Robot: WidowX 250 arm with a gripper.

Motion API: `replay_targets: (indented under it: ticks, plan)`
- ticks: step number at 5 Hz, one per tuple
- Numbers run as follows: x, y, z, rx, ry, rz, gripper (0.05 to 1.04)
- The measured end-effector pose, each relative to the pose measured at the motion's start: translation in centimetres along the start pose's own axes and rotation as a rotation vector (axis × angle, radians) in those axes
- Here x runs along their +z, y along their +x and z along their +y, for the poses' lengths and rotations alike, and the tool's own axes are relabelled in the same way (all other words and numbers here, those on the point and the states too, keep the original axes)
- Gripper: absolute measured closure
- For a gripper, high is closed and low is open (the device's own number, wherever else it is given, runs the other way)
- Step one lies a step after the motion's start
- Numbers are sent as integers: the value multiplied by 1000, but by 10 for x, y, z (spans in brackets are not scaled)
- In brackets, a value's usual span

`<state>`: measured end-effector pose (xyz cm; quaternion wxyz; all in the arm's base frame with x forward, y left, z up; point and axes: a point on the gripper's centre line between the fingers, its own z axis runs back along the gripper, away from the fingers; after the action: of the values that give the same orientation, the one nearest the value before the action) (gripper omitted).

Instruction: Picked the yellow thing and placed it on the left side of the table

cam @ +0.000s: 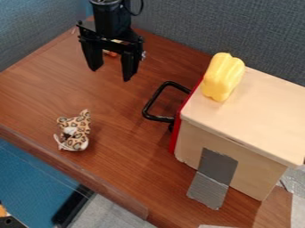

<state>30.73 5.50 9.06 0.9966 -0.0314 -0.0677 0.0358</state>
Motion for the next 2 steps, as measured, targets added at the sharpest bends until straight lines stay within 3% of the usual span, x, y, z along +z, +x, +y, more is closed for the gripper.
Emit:
replay_targets:
  ticks: [1,2]
  plan:
    - [-7,-2,0,6,-3,26,83]
    - [8,-4,-41,-65,-1,39,84]
